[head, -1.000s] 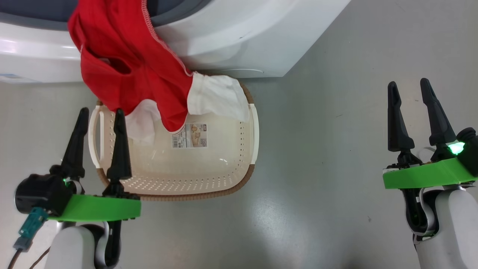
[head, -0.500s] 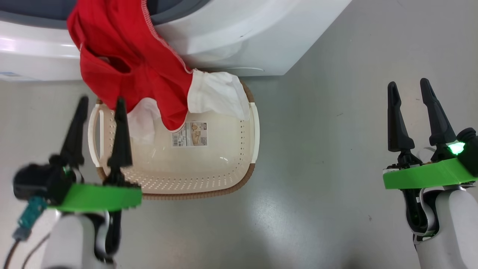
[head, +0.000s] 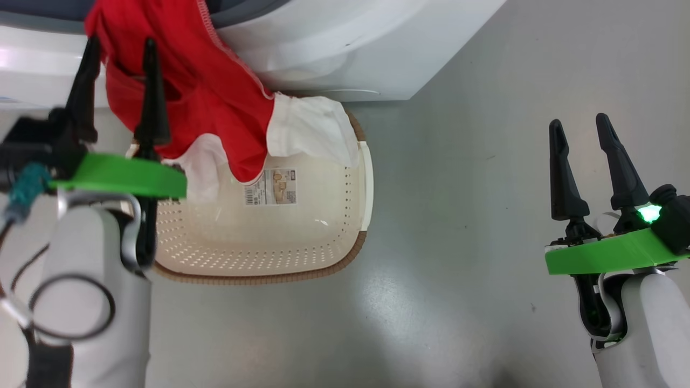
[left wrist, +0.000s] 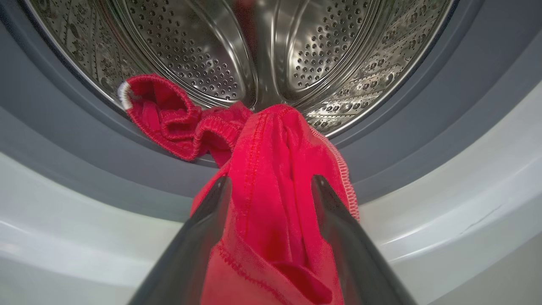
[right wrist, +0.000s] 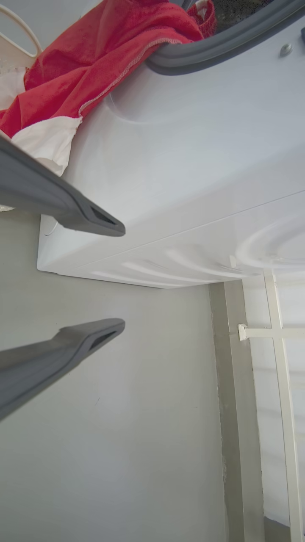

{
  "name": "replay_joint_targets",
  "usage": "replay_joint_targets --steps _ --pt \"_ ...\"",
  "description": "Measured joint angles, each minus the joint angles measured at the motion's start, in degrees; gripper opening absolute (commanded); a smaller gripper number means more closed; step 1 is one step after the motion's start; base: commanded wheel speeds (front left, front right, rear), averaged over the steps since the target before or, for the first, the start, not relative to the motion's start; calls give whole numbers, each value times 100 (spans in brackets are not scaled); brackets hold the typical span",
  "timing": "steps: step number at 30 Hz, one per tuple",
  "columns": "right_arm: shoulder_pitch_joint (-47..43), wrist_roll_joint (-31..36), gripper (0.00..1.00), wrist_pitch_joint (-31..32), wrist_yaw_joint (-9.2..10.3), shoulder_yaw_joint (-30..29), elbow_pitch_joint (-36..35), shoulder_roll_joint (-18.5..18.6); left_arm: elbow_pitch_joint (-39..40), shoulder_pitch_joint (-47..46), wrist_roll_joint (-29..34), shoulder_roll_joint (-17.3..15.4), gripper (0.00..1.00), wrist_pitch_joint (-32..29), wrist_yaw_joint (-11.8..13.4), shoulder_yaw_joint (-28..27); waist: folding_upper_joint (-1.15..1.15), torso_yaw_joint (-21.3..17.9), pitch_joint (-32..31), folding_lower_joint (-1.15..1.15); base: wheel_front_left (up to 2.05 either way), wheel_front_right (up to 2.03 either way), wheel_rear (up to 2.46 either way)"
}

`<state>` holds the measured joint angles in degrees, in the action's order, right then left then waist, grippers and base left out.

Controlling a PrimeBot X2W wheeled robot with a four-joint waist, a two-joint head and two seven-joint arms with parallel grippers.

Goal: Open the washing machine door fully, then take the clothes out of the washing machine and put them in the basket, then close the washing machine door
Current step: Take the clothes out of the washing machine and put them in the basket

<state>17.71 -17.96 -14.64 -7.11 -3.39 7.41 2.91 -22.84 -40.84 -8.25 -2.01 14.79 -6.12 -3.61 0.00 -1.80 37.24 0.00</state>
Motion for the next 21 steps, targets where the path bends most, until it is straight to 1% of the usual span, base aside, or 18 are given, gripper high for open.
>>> replay_joint_targets --steps 4,11,19,20,21 --pt "12 -10 100 0 0 38 3 0 -678 -480 14 -57 100 0 -3 -18 0 -52 39 0 0 0 0" --pt "16 -19 100 0 0 32 1 1 -1596 -1179 82 -140 100 -1 3 -23 0 -112 112 0 0 0 0" --pt "87 -25 100 0 0 40 0 1 -2465 -1794 233 -296 100 -1 23 36 0 -148 159 0 0 0 0" --pt "100 -26 100 0 0 40 0 1 -2536 -1841 260 -305 89 0 24 54 0 -152 161 0 0 0 0" --pt "126 -27 100 0 0 40 -1 1 -2588 -1878 288 -307 55 0 24 64 0 -153 163 0 0 0 0"
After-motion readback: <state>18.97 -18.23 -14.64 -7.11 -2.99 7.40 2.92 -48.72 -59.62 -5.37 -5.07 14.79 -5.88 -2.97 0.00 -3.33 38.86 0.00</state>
